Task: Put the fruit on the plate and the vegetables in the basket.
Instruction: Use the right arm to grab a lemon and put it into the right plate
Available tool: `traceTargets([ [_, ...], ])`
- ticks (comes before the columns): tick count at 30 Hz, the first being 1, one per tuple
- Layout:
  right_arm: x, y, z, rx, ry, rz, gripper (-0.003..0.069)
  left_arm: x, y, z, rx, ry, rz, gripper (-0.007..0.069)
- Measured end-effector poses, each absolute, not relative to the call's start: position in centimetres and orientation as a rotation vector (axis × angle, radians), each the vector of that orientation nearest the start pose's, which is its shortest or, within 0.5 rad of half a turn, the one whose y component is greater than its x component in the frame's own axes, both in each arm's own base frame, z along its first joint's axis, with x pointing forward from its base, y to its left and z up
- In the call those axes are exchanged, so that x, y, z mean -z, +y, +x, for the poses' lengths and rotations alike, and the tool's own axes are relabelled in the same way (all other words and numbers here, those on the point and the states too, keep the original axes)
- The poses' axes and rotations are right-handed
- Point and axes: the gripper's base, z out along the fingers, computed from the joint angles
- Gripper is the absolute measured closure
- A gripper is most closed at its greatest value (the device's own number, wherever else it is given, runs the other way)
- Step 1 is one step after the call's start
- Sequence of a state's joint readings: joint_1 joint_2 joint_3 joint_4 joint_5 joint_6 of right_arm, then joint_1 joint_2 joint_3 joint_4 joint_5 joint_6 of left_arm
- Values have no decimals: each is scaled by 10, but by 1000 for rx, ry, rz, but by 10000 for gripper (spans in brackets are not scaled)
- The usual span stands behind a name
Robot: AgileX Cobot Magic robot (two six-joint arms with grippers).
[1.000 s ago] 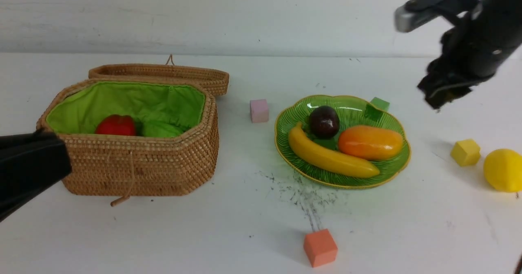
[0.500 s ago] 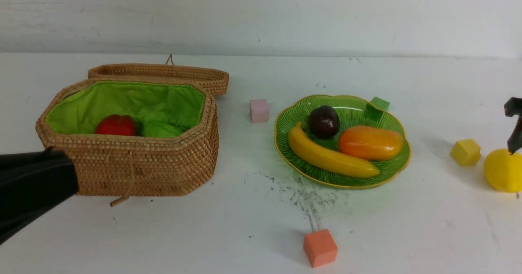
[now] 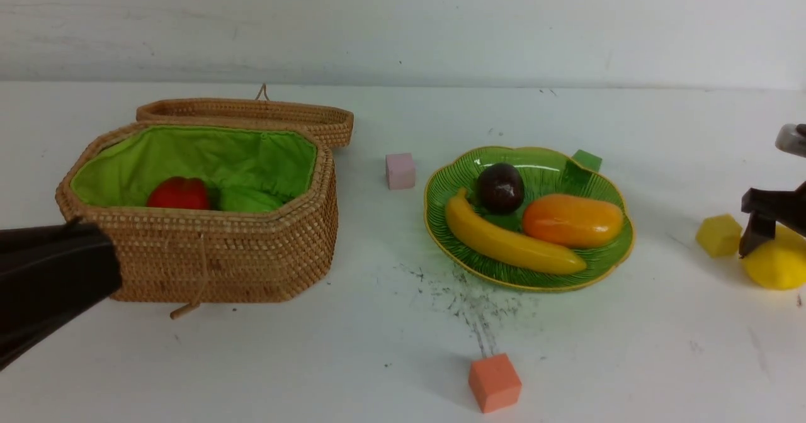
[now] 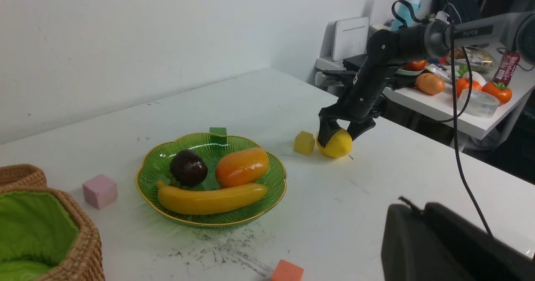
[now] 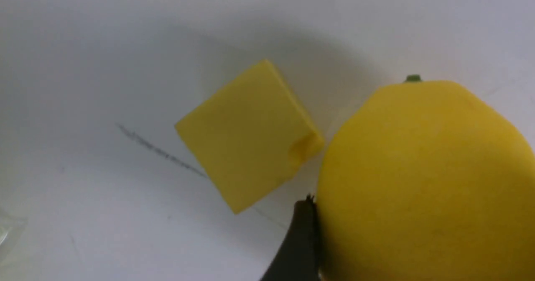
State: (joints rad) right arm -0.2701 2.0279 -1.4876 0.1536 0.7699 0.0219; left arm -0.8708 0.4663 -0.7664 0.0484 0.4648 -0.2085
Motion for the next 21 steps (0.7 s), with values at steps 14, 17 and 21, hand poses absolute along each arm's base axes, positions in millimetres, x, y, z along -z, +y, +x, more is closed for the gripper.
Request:
traceTargets([
  [14, -173, -107, 421, -105, 2700, 534, 60, -391, -61, 54, 759, 1625, 579, 589],
  [17, -173, -107, 421, -101, 2702, 519, 60, -391, -61, 54, 758, 1627, 580, 589],
  [21, -173, -107, 421, -95, 2714, 480, 60, -390, -61, 54, 757, 1629, 581, 588],
])
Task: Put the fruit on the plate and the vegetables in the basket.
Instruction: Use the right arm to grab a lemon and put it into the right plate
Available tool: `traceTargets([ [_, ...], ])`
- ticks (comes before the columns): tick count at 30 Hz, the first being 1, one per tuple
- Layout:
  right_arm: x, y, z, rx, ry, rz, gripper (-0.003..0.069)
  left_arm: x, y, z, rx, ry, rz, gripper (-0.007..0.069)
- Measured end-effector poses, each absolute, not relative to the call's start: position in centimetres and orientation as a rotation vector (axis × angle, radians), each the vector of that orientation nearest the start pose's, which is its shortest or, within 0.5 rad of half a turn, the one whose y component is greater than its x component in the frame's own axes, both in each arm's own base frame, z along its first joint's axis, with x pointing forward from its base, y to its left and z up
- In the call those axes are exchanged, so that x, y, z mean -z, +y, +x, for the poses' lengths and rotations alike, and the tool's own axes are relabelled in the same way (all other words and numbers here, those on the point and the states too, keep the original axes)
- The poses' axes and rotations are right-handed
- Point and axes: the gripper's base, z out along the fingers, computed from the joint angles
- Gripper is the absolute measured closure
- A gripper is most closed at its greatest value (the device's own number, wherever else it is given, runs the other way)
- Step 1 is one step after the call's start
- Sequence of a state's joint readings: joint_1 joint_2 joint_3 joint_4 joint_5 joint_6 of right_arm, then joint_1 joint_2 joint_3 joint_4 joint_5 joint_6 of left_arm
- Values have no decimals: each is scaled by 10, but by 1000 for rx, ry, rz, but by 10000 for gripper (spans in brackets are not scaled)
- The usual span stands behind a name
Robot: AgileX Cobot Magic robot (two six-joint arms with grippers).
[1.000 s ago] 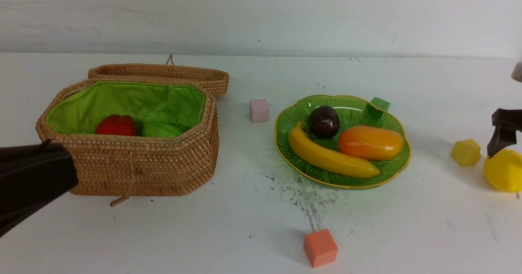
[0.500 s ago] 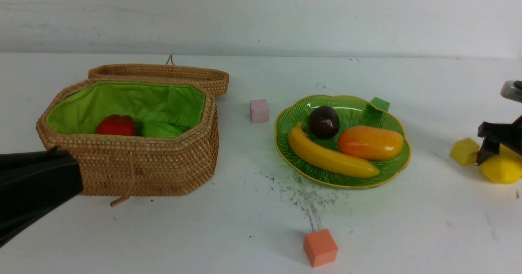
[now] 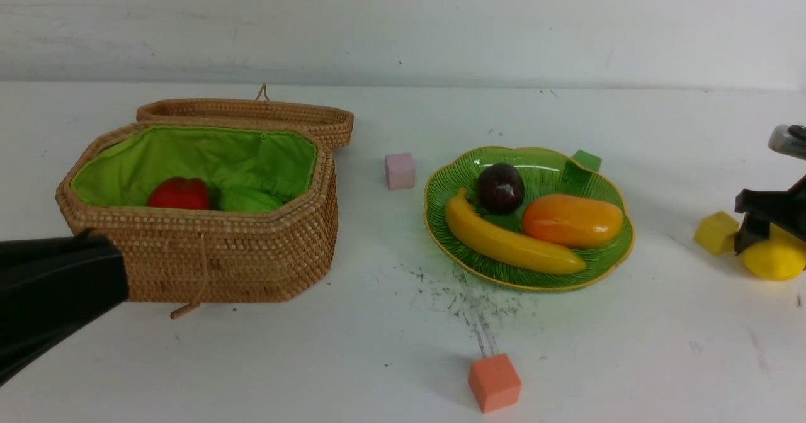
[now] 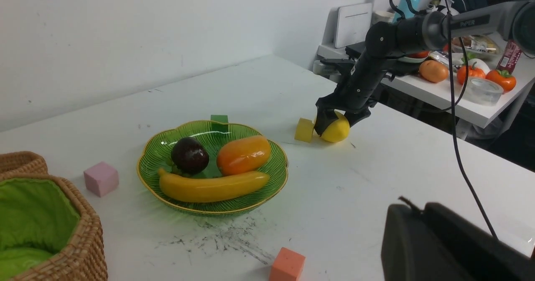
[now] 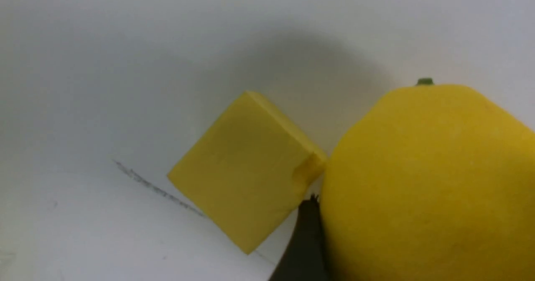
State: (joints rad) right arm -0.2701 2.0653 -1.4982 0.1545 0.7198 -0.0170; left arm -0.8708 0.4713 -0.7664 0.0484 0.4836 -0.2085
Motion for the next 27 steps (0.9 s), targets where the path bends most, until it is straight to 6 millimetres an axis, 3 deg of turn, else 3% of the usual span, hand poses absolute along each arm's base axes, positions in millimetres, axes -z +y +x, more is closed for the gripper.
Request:
traceTargets([
  [17, -182, -102, 410, -125, 2784, 472, 62, -390, -60, 54, 756, 1632, 582, 585],
  [20, -194, -99, 405, -151, 2788, 459, 62, -390, -60, 54, 755, 1635, 583, 585],
  [26, -250, -78, 391, -238, 2709, 377, 62, -389, -60, 54, 722, 1640, 595, 585],
  [27, -250, -77, 391, -241, 2709, 371, 62, -389, -59, 55, 720, 1640, 596, 585],
])
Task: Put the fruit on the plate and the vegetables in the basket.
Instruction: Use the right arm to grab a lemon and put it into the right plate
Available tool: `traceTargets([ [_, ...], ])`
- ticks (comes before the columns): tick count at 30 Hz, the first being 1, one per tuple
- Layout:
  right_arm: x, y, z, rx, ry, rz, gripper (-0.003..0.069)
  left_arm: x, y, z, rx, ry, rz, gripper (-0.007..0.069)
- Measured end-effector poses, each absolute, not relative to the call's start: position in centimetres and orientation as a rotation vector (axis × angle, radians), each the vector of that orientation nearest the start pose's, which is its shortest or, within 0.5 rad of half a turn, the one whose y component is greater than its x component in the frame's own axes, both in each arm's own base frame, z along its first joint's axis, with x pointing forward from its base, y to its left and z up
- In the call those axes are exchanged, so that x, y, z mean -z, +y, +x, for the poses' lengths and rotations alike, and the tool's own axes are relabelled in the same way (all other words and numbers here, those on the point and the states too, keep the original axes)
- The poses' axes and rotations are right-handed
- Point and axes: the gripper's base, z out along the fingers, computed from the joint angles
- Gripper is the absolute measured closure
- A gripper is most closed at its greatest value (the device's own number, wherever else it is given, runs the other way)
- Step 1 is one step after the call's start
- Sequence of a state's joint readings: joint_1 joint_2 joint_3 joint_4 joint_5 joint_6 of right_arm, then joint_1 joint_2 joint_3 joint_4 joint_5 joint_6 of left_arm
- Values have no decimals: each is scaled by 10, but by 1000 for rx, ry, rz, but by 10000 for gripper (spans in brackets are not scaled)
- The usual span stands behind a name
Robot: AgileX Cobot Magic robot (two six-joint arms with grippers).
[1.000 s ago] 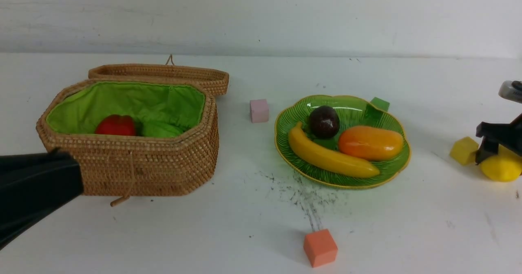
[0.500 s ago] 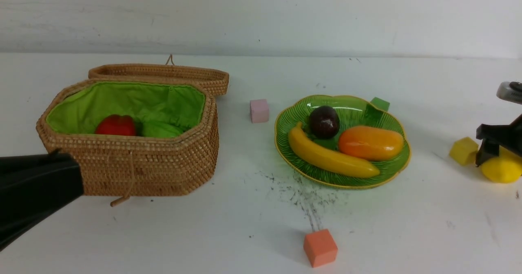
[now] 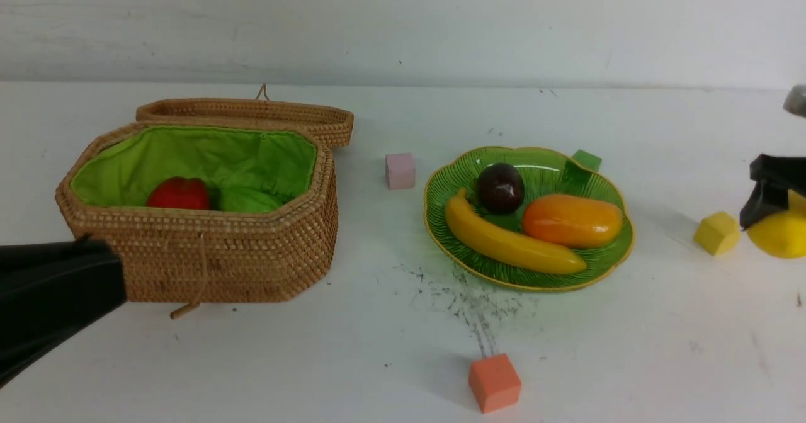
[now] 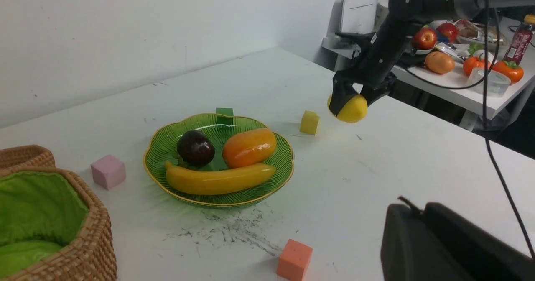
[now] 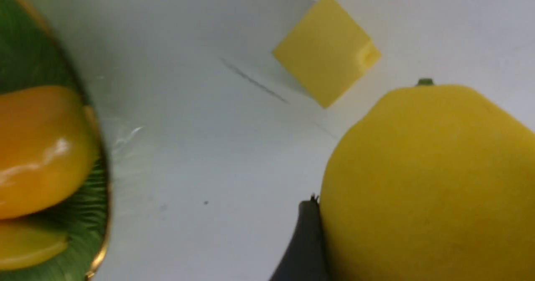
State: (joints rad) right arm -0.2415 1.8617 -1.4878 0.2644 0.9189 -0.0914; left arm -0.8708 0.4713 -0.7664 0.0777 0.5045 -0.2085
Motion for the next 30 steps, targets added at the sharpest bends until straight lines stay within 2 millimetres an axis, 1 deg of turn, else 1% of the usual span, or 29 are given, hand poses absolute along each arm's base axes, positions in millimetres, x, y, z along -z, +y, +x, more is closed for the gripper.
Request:
traceTargets([
  [1, -267, -62, 388, -273, 2672, 300, 62, -388, -59, 55, 705, 1637, 601, 585],
  [2, -277, -50, 386, -292, 2653, 245, 62, -388, -59, 55, 694, 1635, 604, 585],
  [3, -282, -43, 386, -304, 2642, 207, 62, -388, -58, 56, 685, 1632, 606, 585],
  [7, -312, 10, 389, -377, 2550, -70, 62, -388, -57, 57, 639, 1619, 620, 585],
  [12, -331, 74, 393, -424, 2378, -357, 62, -389, -55, 59, 575, 1598, 637, 585],
  [14, -332, 88, 395, -415, 2322, -406, 62, -389, -54, 60, 546, 1589, 642, 585],
  [15, -331, 97, 397, -412, 2294, -427, 62, -389, -53, 61, 535, 1587, 636, 585],
  [16, -328, 100, 400, -409, 2280, -428, 62, -390, -53, 61, 532, 1588, 630, 585],
  [17, -323, 106, 406, -402, 2258, -430, 62, -390, -52, 62, 531, 1590, 613, 585],
  [19, -310, 110, 415, -389, 2253, -419, 62, -390, -51, 63, 531, 1596, 589, 585],
  [23, -280, 111, 433, -365, 2268, -385, 62, -390, -50, 64, 535, 1607, 557, 581],
  [25, -261, 111, 443, -344, 2281, -374, 62, -390, -50, 64, 539, 1614, 549, 578],
  [30, -228, 110, 461, -278, 2269, -350, 62, -390, -50, 64, 545, 1618, 541, 575],
])
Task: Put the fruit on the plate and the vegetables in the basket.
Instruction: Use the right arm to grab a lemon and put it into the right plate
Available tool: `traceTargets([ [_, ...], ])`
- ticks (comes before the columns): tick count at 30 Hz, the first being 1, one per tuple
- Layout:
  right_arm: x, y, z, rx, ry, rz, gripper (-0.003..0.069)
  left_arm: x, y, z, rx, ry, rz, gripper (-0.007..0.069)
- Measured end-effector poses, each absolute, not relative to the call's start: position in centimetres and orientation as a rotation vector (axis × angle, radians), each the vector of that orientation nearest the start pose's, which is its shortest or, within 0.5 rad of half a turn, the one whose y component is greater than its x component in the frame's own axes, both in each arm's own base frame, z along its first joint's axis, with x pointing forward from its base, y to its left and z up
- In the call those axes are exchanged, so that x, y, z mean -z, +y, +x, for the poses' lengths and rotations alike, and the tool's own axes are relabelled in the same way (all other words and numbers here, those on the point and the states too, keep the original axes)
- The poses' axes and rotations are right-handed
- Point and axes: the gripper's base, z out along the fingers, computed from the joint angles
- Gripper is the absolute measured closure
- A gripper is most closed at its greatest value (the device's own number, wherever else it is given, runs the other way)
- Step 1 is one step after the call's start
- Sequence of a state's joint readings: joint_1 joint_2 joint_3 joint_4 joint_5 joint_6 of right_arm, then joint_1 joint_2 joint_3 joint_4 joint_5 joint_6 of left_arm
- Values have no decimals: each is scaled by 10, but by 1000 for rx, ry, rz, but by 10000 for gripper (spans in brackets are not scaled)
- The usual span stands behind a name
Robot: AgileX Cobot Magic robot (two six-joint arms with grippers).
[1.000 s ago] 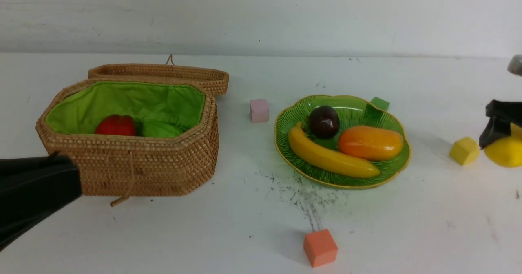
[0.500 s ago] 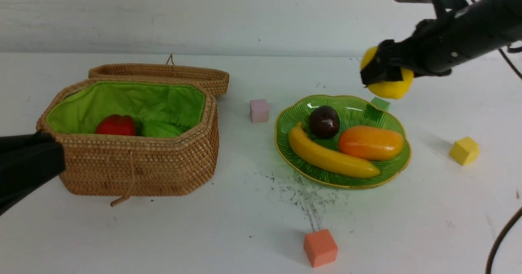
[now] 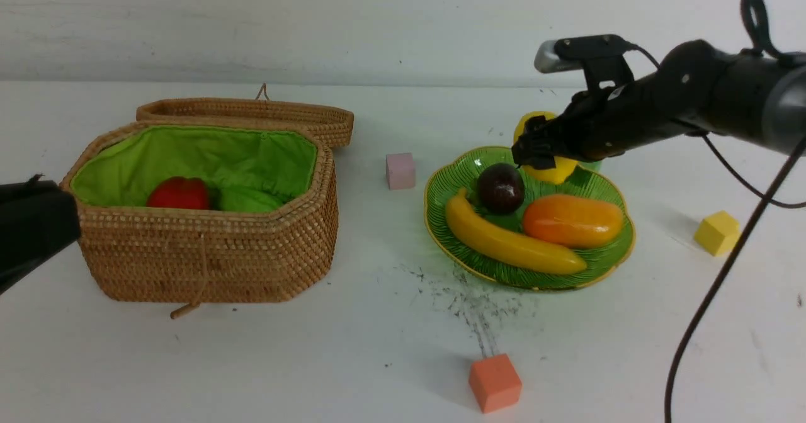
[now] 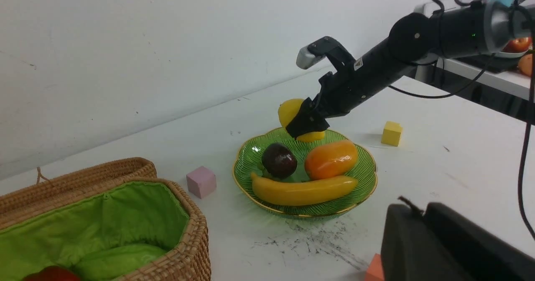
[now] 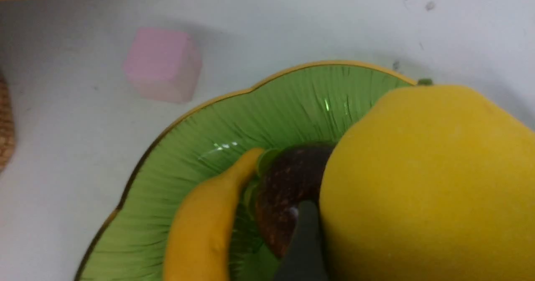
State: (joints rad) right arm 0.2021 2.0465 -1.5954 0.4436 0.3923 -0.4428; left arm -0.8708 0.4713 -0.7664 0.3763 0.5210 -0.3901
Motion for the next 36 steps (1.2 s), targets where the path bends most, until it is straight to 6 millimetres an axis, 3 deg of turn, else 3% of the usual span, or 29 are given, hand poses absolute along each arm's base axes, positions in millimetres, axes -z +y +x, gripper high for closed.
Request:
traceTargets([
  [6, -211, 107, 471, -204, 2233, -357, 62, -390, -50, 64, 543, 1620, 542, 575],
  [28, -214, 106, 474, -185, 2196, -349, 41, -390, -50, 64, 543, 1621, 541, 559],
  [36, -225, 106, 469, -193, 2204, -369, 45, -390, -50, 64, 545, 1622, 540, 554],
])
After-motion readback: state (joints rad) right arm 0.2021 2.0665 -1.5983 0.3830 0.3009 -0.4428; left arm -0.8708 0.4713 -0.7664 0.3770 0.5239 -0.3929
